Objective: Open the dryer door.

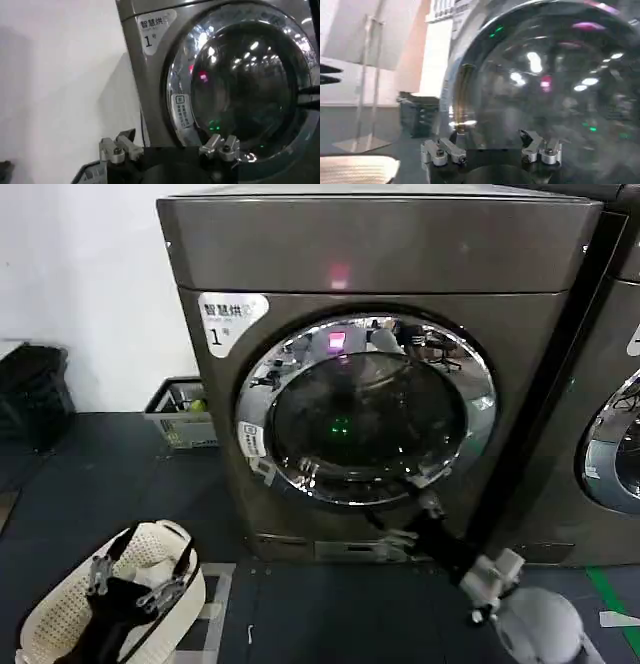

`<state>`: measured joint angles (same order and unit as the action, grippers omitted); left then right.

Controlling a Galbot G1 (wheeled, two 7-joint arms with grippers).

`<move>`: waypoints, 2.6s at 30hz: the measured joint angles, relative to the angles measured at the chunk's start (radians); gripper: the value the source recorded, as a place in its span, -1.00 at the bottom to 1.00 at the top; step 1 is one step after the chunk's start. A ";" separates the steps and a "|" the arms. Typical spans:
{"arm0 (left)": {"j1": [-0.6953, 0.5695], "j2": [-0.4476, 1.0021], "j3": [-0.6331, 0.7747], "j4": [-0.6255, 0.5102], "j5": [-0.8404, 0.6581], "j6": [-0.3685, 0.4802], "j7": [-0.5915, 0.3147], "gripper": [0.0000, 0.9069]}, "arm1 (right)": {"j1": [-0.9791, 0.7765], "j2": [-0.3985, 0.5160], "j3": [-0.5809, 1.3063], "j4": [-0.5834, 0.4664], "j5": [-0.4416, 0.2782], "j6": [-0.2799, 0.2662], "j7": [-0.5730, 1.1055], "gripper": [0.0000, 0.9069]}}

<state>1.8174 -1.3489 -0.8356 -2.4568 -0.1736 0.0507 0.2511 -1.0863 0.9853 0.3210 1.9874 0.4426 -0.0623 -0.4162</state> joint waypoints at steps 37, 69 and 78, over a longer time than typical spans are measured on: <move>0.034 -0.045 0.036 -0.009 0.066 -0.040 0.009 1.00 | 0.593 0.238 -0.445 -0.499 0.033 0.005 -0.029 1.00; -0.255 0.209 -0.057 0.190 -0.290 0.196 0.006 1.00 | 0.546 0.140 -0.384 -0.393 0.142 -0.084 -0.385 1.00; -0.377 0.398 0.004 0.373 -0.511 0.061 0.124 1.00 | 0.465 0.066 -0.303 -0.307 0.125 -0.095 -0.600 1.00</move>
<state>1.4406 -0.9507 -0.8315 -2.0842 -0.6842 0.1116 0.3746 -0.6210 1.0518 0.0183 1.6807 0.5676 -0.1570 -1.0163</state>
